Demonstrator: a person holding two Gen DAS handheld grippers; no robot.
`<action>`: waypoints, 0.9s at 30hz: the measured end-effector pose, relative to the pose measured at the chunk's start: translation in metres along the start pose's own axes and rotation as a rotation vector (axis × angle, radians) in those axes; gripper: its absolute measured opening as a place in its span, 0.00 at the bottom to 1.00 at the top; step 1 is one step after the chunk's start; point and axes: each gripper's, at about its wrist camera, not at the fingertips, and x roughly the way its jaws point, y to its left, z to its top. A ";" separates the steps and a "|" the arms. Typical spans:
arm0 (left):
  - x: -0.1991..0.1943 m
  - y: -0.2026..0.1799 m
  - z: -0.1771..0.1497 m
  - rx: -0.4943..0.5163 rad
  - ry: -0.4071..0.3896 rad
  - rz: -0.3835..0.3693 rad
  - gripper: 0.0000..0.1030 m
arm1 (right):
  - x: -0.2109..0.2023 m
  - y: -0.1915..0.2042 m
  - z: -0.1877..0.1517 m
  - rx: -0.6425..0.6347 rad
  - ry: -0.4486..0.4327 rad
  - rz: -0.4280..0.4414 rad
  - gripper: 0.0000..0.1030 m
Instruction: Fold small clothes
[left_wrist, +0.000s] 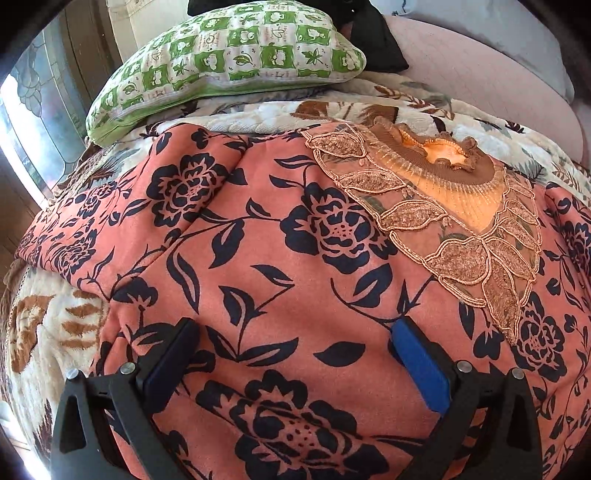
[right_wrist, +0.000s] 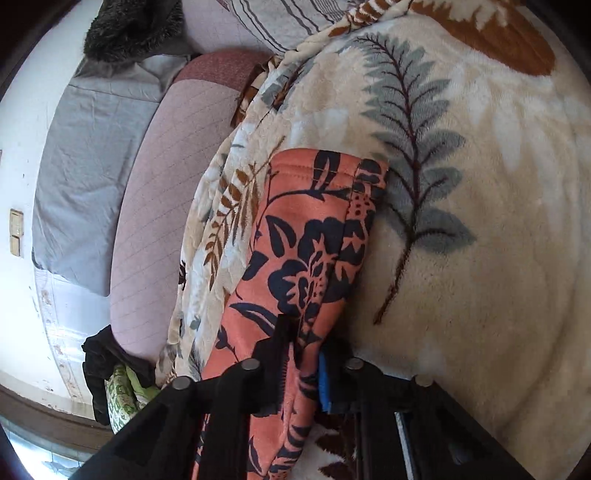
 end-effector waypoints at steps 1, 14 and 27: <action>0.000 0.001 0.000 -0.005 0.001 -0.006 1.00 | -0.002 0.002 -0.001 0.004 -0.009 -0.003 0.08; -0.056 0.106 0.020 -0.098 -0.127 0.110 1.00 | -0.086 0.205 -0.152 -0.443 0.043 0.380 0.07; -0.044 0.242 0.022 -0.405 -0.048 0.256 1.00 | 0.049 0.246 -0.462 -1.219 0.502 0.052 0.43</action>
